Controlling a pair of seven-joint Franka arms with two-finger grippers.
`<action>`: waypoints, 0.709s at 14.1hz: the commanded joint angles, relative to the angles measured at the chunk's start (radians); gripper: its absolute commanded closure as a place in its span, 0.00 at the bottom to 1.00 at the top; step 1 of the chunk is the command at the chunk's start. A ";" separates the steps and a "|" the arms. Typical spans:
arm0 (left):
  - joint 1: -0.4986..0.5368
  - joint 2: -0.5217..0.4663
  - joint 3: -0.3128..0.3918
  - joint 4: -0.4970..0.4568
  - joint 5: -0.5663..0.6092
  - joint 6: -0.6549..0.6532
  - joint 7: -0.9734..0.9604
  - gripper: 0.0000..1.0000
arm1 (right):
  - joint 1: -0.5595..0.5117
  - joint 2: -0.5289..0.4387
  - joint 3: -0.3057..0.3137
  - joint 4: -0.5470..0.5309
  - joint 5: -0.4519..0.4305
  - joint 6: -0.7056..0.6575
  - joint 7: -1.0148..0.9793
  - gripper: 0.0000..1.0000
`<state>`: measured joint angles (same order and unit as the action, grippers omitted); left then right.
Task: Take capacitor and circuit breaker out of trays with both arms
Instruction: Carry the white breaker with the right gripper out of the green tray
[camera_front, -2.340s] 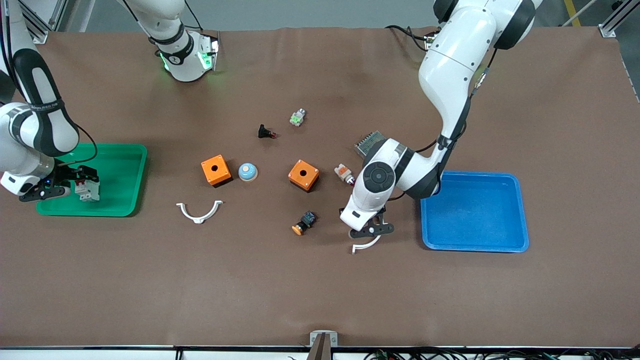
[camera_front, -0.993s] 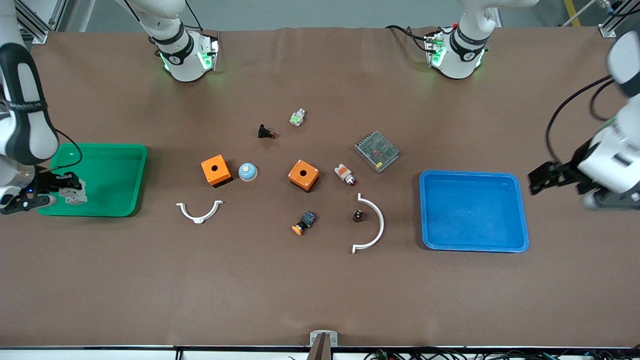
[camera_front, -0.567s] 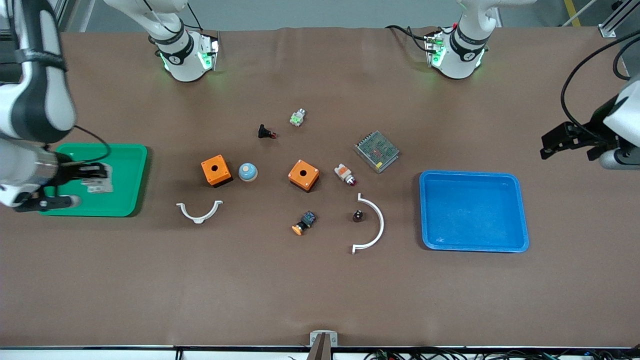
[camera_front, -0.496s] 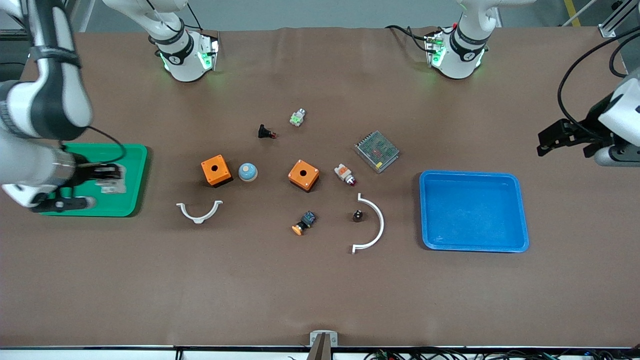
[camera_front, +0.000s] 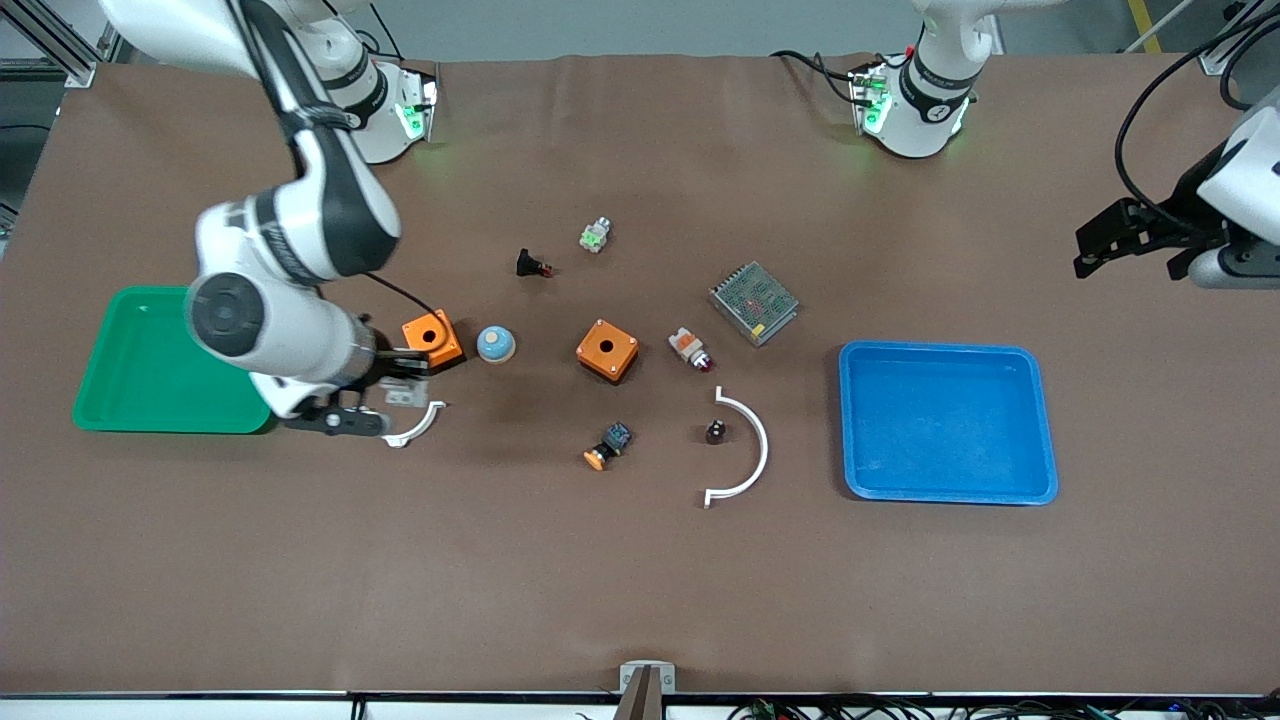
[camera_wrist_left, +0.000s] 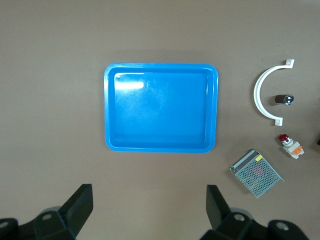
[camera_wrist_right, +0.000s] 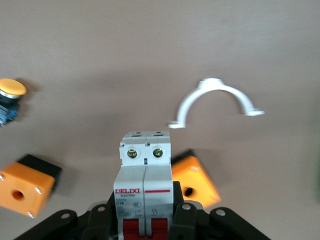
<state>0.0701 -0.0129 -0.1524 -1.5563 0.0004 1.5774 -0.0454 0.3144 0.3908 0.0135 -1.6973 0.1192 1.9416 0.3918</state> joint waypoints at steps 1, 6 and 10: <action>0.016 -0.039 -0.021 -0.027 0.000 -0.028 -0.031 0.00 | 0.037 0.077 -0.015 0.011 0.031 0.083 0.028 0.70; 0.013 -0.038 -0.038 -0.030 0.001 -0.053 -0.034 0.00 | 0.092 0.171 -0.015 0.010 0.036 0.195 0.028 0.70; 0.016 -0.044 -0.042 -0.030 0.001 -0.062 -0.036 0.00 | 0.126 0.238 -0.015 0.010 0.036 0.281 0.028 0.70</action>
<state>0.0699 -0.0304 -0.1804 -1.5724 0.0004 1.5268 -0.0702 0.4094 0.5997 0.0113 -1.6987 0.1326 2.1903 0.4157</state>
